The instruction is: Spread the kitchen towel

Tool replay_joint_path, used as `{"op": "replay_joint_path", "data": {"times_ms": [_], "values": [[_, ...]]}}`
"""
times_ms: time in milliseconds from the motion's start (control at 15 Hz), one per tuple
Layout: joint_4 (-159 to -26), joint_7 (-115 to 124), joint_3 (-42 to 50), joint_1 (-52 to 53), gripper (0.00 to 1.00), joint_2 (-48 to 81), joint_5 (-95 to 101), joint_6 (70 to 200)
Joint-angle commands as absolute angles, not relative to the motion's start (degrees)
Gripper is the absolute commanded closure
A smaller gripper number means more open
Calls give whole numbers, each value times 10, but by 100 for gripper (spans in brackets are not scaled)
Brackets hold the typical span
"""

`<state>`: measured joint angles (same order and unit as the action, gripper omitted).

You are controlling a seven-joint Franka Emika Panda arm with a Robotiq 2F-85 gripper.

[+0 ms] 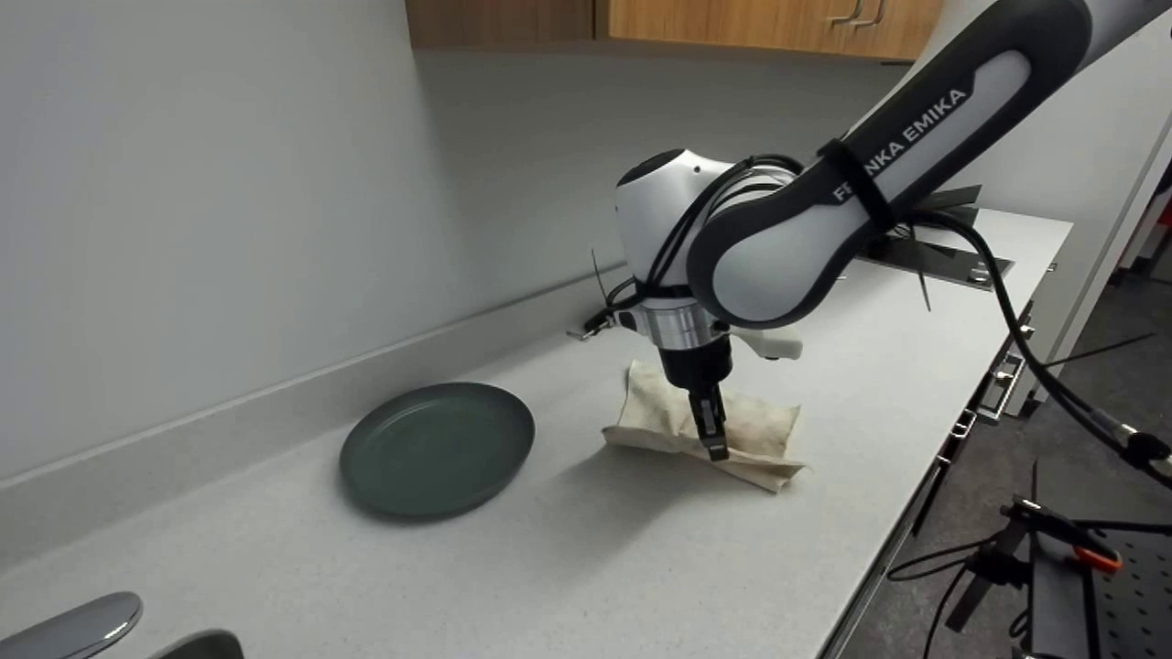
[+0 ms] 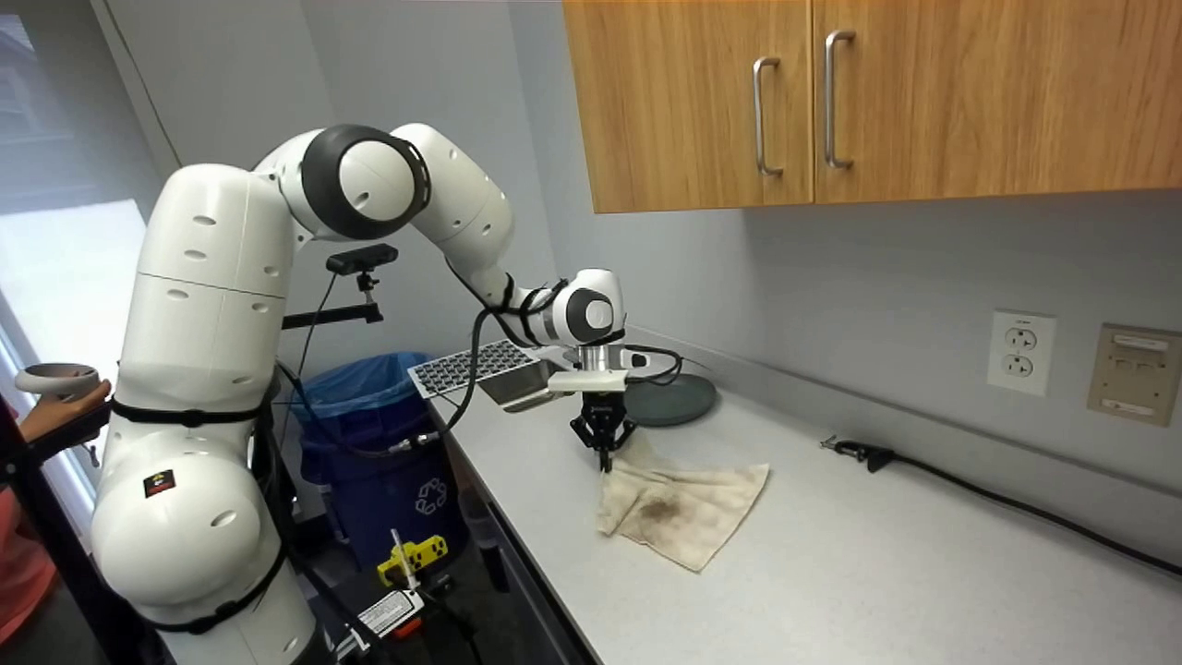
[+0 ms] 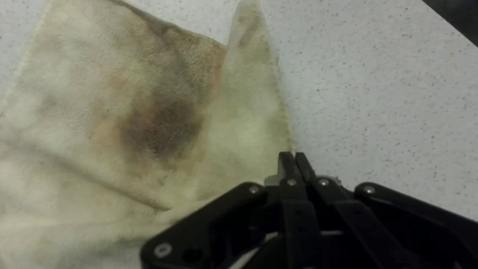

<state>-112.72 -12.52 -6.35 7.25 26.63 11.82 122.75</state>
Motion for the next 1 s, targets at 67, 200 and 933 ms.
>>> {"op": "replay_joint_path", "data": {"times_ms": [67, 200, 933], "values": [[-1172, -102, -73, 95, 100, 237, 129, 1223], [-1178, -100, -78, 101, 100, 234, 125, 1220], [-1207, -84, -92, 115, 65, 255, 132, 1274]]}}
